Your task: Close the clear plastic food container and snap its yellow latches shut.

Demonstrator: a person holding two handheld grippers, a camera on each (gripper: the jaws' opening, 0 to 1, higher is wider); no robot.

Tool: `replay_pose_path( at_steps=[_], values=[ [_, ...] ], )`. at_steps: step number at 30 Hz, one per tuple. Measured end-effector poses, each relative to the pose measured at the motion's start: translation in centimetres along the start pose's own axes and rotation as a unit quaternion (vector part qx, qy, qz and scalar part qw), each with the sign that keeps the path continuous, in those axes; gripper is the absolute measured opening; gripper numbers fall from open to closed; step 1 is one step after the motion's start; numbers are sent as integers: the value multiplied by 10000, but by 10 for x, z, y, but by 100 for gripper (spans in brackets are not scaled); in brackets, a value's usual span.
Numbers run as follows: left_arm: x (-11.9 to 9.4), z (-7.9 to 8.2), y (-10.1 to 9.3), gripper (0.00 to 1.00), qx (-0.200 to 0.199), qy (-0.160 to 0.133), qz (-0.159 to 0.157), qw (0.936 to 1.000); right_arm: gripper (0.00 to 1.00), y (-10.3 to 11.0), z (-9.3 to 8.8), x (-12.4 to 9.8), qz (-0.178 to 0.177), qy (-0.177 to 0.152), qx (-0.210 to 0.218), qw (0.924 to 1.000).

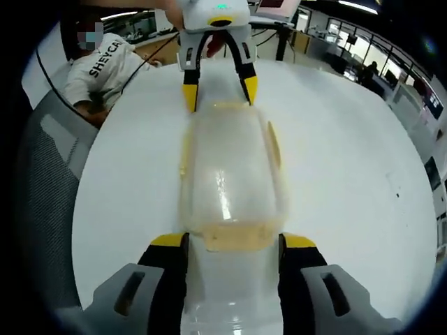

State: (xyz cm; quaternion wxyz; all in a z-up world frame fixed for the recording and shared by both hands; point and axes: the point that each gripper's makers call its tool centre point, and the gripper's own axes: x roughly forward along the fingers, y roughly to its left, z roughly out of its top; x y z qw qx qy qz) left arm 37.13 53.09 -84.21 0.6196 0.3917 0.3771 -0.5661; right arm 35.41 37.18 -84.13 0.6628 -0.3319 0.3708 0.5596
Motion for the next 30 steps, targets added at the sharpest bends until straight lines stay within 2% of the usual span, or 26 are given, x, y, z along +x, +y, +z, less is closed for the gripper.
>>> replay_pose_path(
  at_steps=[4, 7, 11, 18, 23, 30],
  values=[
    [0, 1, 1, 45, 34, 1, -20, 10000, 44, -2, -2, 0, -32, 109, -119, 9999],
    [1, 1, -1, 41, 1, 16, -90, 10000, 38, -3, -4, 1, -52, 212, -168, 9996],
    [1, 0, -6, 34, -22, 42, -175, 9998, 38, -4, -6, 4, -87, 382, -295, 9988],
    [3, 1, -7, 33, 1, 138, -141, 9998, 37, -3, -7, 5, -8, 515, -442, 9977],
    [3, 1, -8, 33, 23, 303, -148, 9994, 37, -2, -6, 7, 48, 899, -540, 9945],
    [4, 1, -7, 33, -4, 420, -175, 9990, 38, -3, -8, 10, 314, 1143, -627, 9910]
  ],
)
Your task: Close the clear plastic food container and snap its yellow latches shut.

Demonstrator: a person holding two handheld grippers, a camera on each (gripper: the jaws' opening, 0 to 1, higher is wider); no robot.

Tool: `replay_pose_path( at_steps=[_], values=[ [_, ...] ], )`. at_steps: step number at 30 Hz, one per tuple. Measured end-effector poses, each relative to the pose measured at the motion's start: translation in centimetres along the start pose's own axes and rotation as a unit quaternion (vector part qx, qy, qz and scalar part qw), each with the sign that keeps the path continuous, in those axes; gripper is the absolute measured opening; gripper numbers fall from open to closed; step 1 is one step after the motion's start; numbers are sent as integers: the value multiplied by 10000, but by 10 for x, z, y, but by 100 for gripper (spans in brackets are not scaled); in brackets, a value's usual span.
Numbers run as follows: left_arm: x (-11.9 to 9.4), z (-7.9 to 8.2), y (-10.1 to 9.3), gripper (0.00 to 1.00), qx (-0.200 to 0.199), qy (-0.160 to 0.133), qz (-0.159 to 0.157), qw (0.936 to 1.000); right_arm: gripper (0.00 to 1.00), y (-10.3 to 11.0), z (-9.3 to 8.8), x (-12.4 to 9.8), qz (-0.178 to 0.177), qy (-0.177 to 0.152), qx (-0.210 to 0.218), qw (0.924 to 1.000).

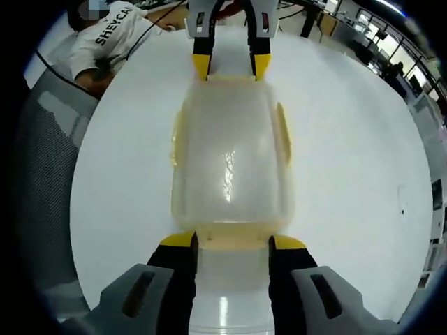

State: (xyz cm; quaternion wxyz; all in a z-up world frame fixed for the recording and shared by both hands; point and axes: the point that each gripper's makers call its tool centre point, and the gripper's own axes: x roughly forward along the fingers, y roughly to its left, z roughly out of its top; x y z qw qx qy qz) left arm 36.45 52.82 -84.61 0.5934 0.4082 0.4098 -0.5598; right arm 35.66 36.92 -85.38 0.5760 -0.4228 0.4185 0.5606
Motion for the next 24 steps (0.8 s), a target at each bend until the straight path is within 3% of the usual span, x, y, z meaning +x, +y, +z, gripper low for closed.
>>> replay_pose_path(
  at_steps=[3, 8, 16, 17, 19, 20, 24],
  values=[
    [1, 2, 1, 34, 120, -42, -64, 9999, 39, 0, 1, 1, 91, 170, -246, 9995],
    [3, -1, 4, 35, 49, -48, -62, 10000, 40, 0, 1, 1, 99, 385, -147, 9991],
    [3, 0, 3, 33, 147, 147, 4, 9998, 37, -1, -2, -3, 79, 18, -8, 10000],
    [0, 3, 5, 33, 266, 62, 208, 9994, 37, 0, -2, -5, 130, 55, -37, 9999],
    [-5, 9, -5, 33, -46, 5, 55, 10000, 37, 2, -7, -8, 202, 167, -27, 9997],
    [-9, 12, -5, 33, -21, -28, 91, 10000, 37, 2, -9, -11, 170, 126, -154, 9997],
    [-25, 17, 0, 33, 10, -145, 149, 9998, 37, 1, -5, -25, 110, -194, -14, 9998]
  ],
)
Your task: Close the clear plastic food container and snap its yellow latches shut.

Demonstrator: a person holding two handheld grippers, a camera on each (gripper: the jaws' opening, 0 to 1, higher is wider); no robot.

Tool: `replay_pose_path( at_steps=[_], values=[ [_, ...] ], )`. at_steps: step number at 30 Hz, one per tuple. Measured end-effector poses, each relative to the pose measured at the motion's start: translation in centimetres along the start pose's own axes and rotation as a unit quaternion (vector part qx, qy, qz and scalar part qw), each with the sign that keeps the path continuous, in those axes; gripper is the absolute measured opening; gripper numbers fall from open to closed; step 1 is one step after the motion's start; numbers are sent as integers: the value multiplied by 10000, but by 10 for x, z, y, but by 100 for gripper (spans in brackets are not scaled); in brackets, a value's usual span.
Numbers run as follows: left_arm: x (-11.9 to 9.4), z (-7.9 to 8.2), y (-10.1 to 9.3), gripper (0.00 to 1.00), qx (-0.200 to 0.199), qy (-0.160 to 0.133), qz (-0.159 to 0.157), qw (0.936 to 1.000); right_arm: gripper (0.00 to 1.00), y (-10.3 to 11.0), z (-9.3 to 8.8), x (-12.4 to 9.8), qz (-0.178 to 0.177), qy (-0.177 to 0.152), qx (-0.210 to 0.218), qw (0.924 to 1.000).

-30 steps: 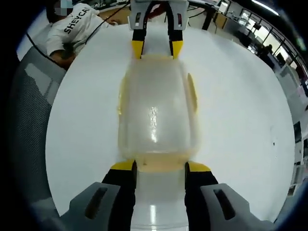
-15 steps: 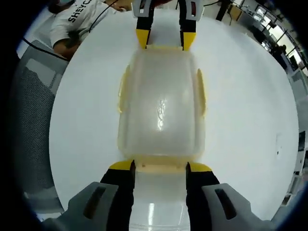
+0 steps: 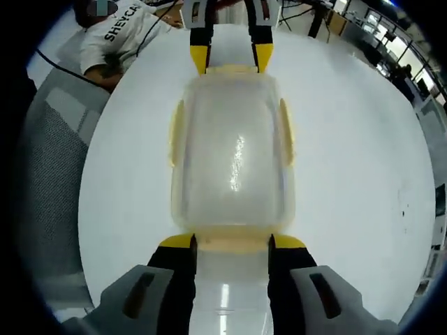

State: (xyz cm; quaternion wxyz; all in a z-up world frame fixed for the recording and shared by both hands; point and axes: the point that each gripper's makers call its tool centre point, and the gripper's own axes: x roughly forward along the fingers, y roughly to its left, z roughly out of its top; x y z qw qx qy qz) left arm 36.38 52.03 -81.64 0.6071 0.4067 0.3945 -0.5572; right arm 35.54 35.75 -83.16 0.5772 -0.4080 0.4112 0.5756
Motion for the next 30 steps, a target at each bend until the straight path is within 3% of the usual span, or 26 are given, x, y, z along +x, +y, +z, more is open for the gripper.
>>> replay_pose_path(
  at_steps=[2, 13, 30],
  values=[
    [-7, 3, 1, 33, -31, -96, -52, 9999, 37, -1, 2, -8, -32, -46, -48, 10000],
    [-30, 10, -9, 33, -30, 17, -59, 10000, 37, 11, 16, -36, 91, -263, -28, 9996],
    [-36, 28, -8, 33, -82, -88, 38, 9999, 37, 10, 7, -52, 93, -227, -79, 9997]
  ],
)
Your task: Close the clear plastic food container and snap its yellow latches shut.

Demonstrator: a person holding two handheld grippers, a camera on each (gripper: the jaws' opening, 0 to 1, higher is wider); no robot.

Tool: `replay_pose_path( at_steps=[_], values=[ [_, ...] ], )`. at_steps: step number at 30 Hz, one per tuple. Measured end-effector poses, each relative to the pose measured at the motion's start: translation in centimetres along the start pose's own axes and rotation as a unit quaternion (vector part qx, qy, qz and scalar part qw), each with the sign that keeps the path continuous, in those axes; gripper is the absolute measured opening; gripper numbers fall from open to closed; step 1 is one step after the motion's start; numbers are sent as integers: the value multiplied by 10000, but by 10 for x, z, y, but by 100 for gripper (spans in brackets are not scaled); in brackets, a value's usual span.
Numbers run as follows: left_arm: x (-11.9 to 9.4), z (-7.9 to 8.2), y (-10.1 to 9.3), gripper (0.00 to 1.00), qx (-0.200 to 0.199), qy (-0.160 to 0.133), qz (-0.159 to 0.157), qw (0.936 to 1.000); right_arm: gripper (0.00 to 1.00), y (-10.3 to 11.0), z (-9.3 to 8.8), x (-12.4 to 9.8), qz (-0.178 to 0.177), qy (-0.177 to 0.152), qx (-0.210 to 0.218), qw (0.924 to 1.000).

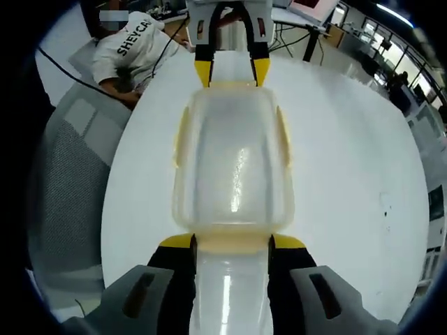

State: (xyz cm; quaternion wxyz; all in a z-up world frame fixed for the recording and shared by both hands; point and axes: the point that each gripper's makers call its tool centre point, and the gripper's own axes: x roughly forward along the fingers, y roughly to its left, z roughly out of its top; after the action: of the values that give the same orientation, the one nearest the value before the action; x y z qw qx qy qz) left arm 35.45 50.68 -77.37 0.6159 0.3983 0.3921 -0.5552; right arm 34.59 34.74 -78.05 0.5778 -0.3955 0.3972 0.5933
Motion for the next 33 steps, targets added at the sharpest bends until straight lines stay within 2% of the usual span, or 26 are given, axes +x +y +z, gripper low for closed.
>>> replay_pose_path(
  at_steps=[5, 15, 20, 27, 33],
  values=[
    [-1, 2, -1, 33, 0, 144, 9, 9999, 37, 0, -1, -1, 5, -22, -50, 10000],
    [1, 18, -3, 33, -102, 156, 95, 9998, 37, -2, -14, -10, 9, -55, -107, 9999],
    [-1, 21, -3, 33, -69, 326, 51, 9994, 37, 0, -15, -15, -2, -79, -84, 9999],
    [-5, 25, 0, 33, -76, 328, 166, 9993, 37, -3, -15, -23, -7, -249, -110, 9996],
    [-4, 35, 0, 33, -91, 302, 151, 9994, 37, -3, -23, -26, 35, -212, -118, 9997]
  ],
)
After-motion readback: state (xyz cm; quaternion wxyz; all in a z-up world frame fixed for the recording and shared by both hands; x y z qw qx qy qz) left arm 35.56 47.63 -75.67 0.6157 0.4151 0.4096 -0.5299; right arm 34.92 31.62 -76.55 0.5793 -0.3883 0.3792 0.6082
